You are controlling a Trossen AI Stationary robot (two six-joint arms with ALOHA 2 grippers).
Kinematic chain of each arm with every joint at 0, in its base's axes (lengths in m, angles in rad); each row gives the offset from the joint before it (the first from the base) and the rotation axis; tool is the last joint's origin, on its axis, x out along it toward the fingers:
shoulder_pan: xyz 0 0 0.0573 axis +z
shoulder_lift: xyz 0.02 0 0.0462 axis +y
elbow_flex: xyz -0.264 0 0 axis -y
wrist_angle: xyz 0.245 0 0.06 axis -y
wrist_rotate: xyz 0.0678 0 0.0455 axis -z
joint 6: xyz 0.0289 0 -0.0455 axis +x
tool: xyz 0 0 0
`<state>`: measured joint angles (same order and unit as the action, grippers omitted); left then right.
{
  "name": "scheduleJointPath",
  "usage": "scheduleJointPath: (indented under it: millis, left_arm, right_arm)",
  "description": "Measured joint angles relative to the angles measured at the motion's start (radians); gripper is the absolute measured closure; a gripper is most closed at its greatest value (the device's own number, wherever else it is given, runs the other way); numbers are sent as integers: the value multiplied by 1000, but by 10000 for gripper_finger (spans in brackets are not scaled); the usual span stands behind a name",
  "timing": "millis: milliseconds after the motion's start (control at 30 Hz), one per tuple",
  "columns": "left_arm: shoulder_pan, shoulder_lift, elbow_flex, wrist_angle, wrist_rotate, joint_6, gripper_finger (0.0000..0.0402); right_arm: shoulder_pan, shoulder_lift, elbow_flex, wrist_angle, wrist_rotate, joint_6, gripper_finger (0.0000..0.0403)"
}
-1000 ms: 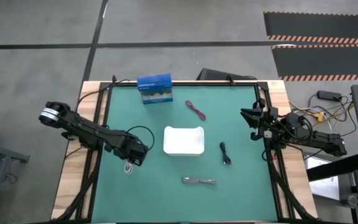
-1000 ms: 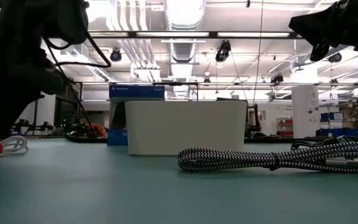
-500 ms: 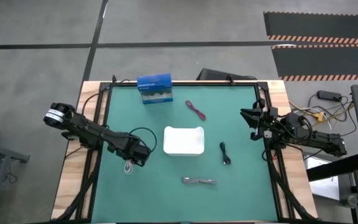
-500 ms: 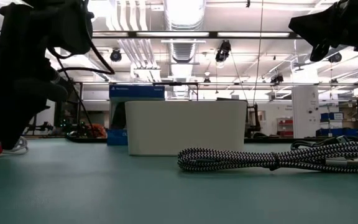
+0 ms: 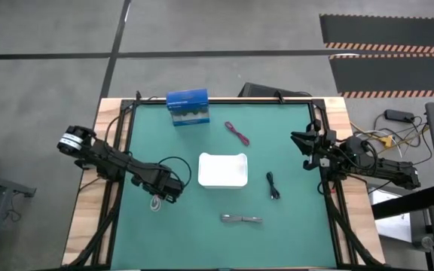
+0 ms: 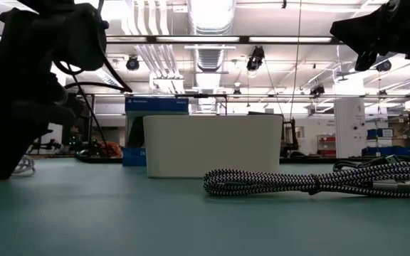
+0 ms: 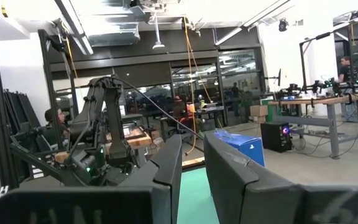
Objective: Pick and place USB-C Cables
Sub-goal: Put the white charger cable into the white bin
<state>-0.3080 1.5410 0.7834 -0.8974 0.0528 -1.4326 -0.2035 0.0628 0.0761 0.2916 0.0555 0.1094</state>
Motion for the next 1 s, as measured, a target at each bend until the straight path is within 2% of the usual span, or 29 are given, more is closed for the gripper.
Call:
scheduleJointPath:
  millis: [167,300,633,1000]
  left_arm:
    - [0,-1,0,-3,-1,0,346]
    - [0,-2,1,-4,-6,0,370]
    - [0,-5,12,-11,-8,11,375]
    - [-1,-6,164,-190,-8,86,376]
  right_arm:
    - [0,0,0,0,0,-2,344]
    - [0,0,0,0,0,-2,344]
    - [0,0,0,0,0,-5,344]
    - [0,0,0,0,0,-6,344]
